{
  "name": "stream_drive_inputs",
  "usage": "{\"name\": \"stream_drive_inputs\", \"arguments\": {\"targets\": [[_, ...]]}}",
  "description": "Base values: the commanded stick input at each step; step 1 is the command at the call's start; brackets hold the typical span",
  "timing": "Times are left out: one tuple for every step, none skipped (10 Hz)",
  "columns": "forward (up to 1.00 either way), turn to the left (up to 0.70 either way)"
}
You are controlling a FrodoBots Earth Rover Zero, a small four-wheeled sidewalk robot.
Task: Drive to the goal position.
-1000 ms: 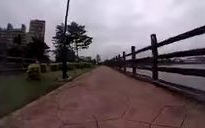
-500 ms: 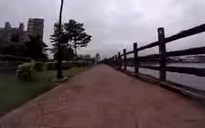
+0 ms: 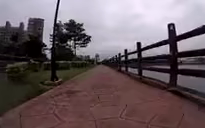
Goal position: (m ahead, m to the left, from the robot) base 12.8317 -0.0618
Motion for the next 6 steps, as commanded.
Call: {"name": "stream_drive_inputs", "arguments": {"targets": [[1.0,0.0],[1.0,0.0],[1.0,0.0],[1.0,0.0],[1.0,0.0],[1.0,0.0]]}}
